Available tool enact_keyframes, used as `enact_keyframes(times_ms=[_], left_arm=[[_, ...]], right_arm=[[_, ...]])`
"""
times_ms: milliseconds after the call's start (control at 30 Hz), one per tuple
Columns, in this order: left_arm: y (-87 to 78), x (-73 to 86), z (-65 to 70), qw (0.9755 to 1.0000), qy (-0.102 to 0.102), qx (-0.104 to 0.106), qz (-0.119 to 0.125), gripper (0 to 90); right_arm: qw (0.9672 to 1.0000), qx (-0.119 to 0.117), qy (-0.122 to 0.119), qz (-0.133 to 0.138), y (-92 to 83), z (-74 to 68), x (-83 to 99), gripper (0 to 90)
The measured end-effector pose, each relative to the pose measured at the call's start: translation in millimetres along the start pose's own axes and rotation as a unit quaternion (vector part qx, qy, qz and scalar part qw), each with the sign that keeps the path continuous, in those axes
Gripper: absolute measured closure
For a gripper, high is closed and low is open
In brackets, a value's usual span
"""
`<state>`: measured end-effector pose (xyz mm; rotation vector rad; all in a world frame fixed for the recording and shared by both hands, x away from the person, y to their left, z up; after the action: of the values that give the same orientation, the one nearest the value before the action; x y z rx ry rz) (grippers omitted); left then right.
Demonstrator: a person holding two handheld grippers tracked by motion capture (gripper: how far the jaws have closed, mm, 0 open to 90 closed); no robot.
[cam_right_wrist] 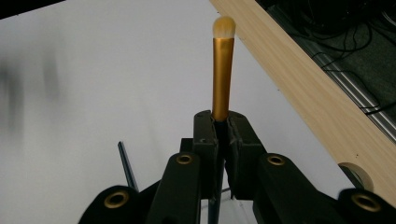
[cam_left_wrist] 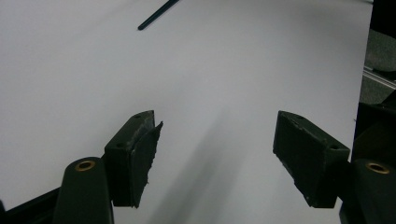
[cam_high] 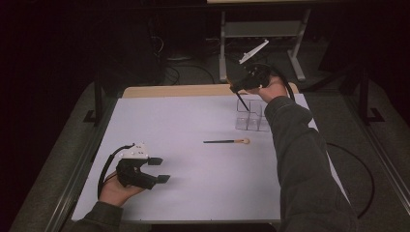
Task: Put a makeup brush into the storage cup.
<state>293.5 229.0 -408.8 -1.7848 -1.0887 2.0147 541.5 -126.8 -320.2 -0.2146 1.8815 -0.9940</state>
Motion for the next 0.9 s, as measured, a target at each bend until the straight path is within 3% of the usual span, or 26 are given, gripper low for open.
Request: enact_keyframes(times_ms=[200,900], left_arm=[[-0.1,0.1,0.2,1.0000,0.001,0.000,-0.001,29.7],[0.3,0.8,1.6,1.0000,-0.003,0.003,-0.001,29.5]], right_arm=[[0.9999,0.000,0.010,0.005,-2.8,0.3,3.3,82.4],[1.0000,0.001,0.005,0.000,-0.7,0.2,8.3,82.2]])
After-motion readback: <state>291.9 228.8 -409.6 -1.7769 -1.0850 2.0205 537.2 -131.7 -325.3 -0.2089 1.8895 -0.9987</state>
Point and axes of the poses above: each handheld gripper's, and its own axes: y roughly forward along the jaws, x roughly out of its underside, z roughly to its right, the point moved 3 cm from there along y, roughly forward along the jaws, and after that the axes turned 11 degrees about y, right-handed, at the moved point
